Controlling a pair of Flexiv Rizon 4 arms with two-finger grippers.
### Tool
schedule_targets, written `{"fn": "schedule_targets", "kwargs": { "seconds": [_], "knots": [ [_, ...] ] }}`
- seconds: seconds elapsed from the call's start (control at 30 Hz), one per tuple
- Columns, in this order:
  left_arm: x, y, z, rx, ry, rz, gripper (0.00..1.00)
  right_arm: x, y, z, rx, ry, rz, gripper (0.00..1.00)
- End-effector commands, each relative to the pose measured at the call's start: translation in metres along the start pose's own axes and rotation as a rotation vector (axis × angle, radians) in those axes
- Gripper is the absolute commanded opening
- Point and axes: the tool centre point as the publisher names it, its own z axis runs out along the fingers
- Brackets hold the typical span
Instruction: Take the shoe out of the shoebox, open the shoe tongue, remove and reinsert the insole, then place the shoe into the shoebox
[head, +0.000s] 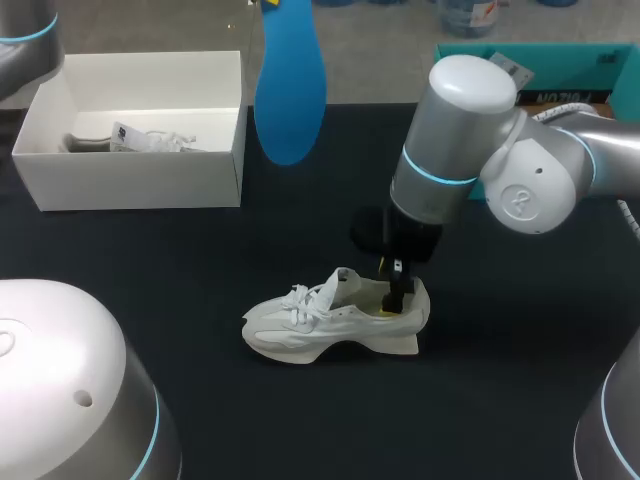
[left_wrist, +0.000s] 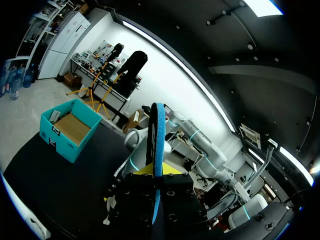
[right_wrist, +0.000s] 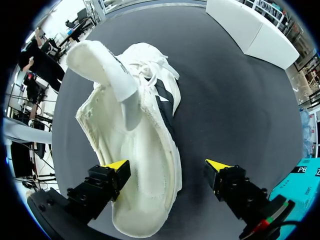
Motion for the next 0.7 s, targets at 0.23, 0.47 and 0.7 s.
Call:
{"fn": "schedule_targets", "kwargs": {
  "seconds": [0.23, 0.47, 0.7],
  "knots": [
    [0.0001, 0.0004, 0.0, 0.0, 0.0, 0.001, 0.0, 0.0008, -0.0007, 0.012, 0.002, 0.023, -0.005, 0.0],
    [0.0001, 0.0004, 0.0, 0.0, 0.0, 0.001, 0.0, 0.0022, -0.0025, 0.015, -0.005, 0.029, -0.001, 0.0],
    [0.0001, 0.0004, 0.0, 0.0, 0.0, 0.001, 0.0, 0.0032, -0.0028, 0.008, -0.006, 0.011, -0.005, 0.0]
  ]
}}
